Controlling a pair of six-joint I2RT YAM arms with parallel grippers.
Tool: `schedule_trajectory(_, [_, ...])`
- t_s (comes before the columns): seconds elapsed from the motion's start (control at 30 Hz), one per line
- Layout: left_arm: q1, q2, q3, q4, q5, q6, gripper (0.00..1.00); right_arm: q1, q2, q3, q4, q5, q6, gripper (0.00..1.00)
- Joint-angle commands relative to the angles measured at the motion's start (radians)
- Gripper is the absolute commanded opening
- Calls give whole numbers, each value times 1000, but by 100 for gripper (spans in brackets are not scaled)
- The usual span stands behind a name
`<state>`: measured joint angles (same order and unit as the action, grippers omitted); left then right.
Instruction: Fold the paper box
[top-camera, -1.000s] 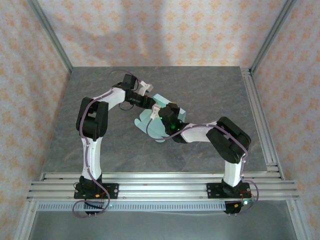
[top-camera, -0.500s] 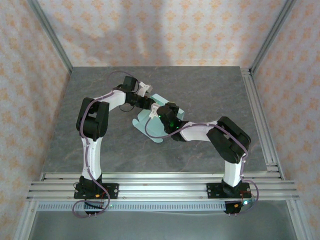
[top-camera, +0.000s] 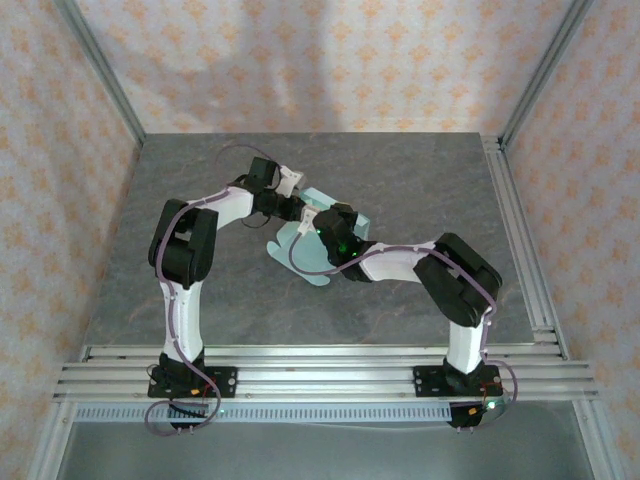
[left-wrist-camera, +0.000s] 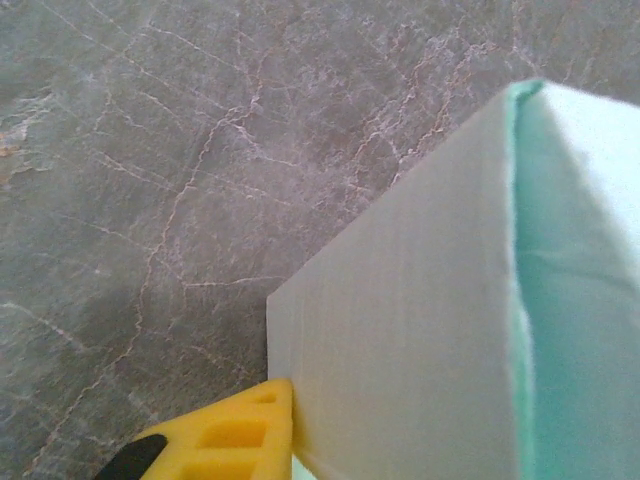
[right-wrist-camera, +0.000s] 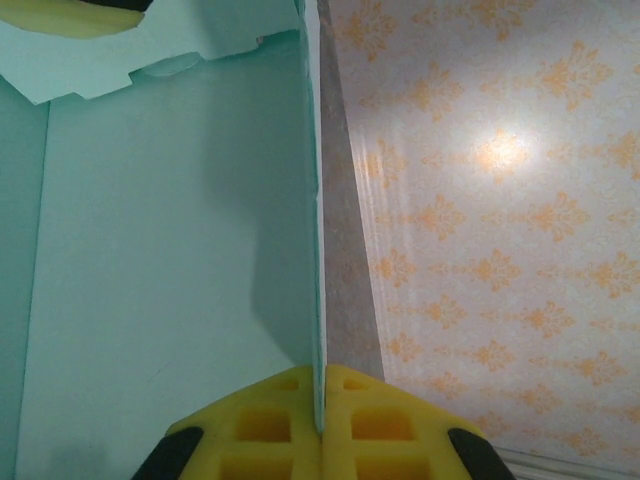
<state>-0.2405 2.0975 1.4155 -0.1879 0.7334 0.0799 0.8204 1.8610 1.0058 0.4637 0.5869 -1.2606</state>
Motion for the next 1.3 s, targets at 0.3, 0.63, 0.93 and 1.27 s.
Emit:
schedule_trajectory(0.3, [-5, -72, -23, 21, -102, 31, 11, 17, -106, -17, -108, -154, 218, 56])
schedule_trajectory(0.63, [-15, -93, -47, 56, -149, 31, 11, -9, -351, -51, -287, -479, 639, 76])
schedule_trajectory(0.93, [-45, -162, -145, 148, -282, 31, 11, -196, -471, 12, -349, -702, 1144, 76])
schedule_trajectory(1.27, [-200, -282, -267, 198, -549, 113, 11, -421, -333, 164, -590, -1014, 1490, 68])
